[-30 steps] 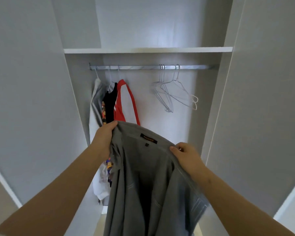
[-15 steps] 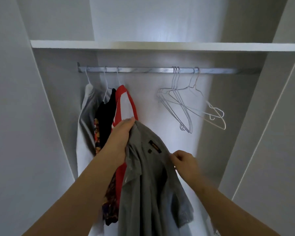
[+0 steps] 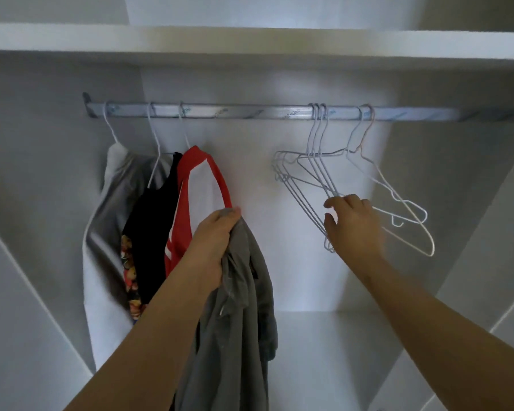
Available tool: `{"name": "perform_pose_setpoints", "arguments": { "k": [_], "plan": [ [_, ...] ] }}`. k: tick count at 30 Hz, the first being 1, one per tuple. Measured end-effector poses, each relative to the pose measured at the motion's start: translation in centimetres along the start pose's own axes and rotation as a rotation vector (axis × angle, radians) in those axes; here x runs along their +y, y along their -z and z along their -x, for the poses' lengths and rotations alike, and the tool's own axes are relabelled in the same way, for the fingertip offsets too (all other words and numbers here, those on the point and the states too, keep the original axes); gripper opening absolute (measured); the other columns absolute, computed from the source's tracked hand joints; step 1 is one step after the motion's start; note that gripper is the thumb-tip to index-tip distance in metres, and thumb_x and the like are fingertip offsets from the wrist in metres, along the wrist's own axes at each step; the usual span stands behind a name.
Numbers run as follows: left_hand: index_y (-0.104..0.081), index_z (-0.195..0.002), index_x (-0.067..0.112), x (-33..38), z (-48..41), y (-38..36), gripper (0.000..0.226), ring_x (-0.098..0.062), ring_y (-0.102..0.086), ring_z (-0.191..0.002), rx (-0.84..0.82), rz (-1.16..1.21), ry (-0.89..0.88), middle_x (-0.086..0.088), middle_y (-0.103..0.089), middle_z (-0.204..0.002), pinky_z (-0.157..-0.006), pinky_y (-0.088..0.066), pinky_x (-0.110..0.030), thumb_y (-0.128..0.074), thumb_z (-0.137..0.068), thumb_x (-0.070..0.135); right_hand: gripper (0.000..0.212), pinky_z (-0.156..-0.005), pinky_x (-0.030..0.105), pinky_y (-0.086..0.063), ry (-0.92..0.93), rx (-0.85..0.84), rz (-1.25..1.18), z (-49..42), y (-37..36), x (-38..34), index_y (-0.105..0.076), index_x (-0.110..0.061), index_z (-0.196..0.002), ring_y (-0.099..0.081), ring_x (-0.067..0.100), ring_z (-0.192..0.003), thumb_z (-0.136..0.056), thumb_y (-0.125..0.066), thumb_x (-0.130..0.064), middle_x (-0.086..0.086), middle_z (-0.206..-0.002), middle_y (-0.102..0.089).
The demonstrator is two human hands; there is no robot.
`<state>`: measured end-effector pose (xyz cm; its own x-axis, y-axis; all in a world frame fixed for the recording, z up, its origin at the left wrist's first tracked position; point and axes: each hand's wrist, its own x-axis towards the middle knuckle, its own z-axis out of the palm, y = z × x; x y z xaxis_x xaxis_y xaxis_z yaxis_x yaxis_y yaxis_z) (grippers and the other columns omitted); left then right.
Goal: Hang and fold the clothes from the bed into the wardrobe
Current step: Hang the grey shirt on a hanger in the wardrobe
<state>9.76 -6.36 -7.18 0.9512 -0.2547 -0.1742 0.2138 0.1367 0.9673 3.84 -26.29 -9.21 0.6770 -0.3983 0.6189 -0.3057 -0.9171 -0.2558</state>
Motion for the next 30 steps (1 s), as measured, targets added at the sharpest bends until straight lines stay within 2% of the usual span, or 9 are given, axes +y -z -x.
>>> {"name": "perform_pose_setpoints", "arguments": {
  "k": [2,5,8,11,15,19,27,30],
  "plan": [
    [-0.057,-0.114,0.007,0.2,-0.9,-0.6,0.029,-0.029,-0.056,-0.102,0.052,-0.013,0.021,-0.014,-0.058,-0.108,-0.099,-0.044,-0.041,-0.050,-0.095,0.028,0.032,-0.082,0.035,-0.034,0.030,-0.068,0.155,-2.1,-0.9,0.8,-0.060,-0.014,-0.118,-0.050,0.030,-0.100,-0.086,-0.053,-0.009,0.010,-0.114,-0.057],
    [-0.059,-0.088,0.013,0.6,-1.9,-1.7,0.017,-0.022,-0.057,-0.085,0.083,0.043,0.022,-0.009,-0.060,-0.091,-0.093,-0.047,-0.037,-0.054,-0.093,0.029,0.040,-0.073,0.031,-0.026,0.107,-0.112,0.327,-4.0,-2.0,2.0,-0.056,-0.013,-0.117,-0.048,0.028,-0.094,-0.079,-0.051,-0.002,0.009,-0.110,-0.053],
    [-0.056,-0.080,0.016,0.6,-3.0,-2.8,0.017,-0.020,-0.056,-0.079,0.132,0.085,0.022,-0.006,-0.059,-0.085,-0.091,-0.047,-0.036,-0.056,-0.092,0.028,0.044,-0.067,0.032,-0.027,0.137,-0.110,0.302,-5.2,-2.8,3.2,-0.055,-0.006,-0.117,-0.043,0.028,-0.080,-0.076,-0.046,0.008,0.015,-0.101,-0.053],
    [-0.058,-0.082,0.013,0.2,-3.7,-3.6,0.019,-0.021,-0.056,-0.077,0.163,0.106,0.041,-0.008,-0.059,-0.083,-0.084,-0.048,-0.034,-0.057,-0.091,0.030,0.039,-0.057,0.028,-0.029,0.119,-0.178,0.282,-6.1,-3.2,3.9,-0.050,-0.007,-0.116,-0.036,0.020,-0.073,-0.080,-0.041,0.007,0.010,-0.102,-0.052],
    [-0.058,-0.078,0.011,-0.2,-4.2,-4.6,0.021,-0.022,-0.056,-0.072,0.187,0.144,0.040,-0.010,-0.059,-0.079,-0.068,-0.049,-0.031,-0.057,-0.091,0.028,0.024,-0.046,0.023,-0.018,0.033,-0.201,0.161,-6.9,-3.1,4.5,-0.048,-0.006,-0.105,-0.034,0.017,-0.059,-0.084,-0.041,0.003,0.009,-0.095,-0.049],
    [-0.055,-0.076,0.010,-0.5,-4.3,-5.5,0.023,-0.020,-0.054,-0.069,0.207,0.165,0.059,-0.009,-0.057,-0.076,-0.056,-0.044,-0.030,-0.059,-0.090,0.028,0.016,-0.056,0.026,-0.029,-0.030,-0.188,-0.028,-7.7,-2.7,4.7,-0.052,-0.001,-0.101,-0.041,0.023,-0.065,-0.088,-0.045,-0.006,0.014,-0.099,-0.054],
    [-0.057,-0.075,0.009,-0.7,-4.3,-4.3,0.023,-0.021,-0.055,-0.069,0.220,0.166,0.092,-0.010,-0.058,-0.076,-0.055,-0.043,-0.031,-0.061,-0.088,0.028,0.022,-0.063,0.027,-0.036,0.082,-0.206,-0.248,-8.0,-3.1,1.7,-0.058,0.002,-0.106,-0.055,0.029,-0.081,-0.089,-0.049,-0.008,0.018,-0.102,-0.058],
    [-0.059,-0.078,0.009,-0.6,-4.0,-2.9,0.022,-0.022,-0.057,-0.069,0.218,0.178,0.103,-0.011,-0.060,-0.077,-0.054,-0.044,-0.030,-0.062,-0.087,0.028,0.019,-0.063,0.030,-0.041,0.095,-0.206,-0.320,-7.6,-3.4,-0.1,-0.059,0.003,-0.103,-0.055,0.029,-0.078,-0.088,-0.050,-0.006,0.017,-0.095,-0.058]
  ]
}}
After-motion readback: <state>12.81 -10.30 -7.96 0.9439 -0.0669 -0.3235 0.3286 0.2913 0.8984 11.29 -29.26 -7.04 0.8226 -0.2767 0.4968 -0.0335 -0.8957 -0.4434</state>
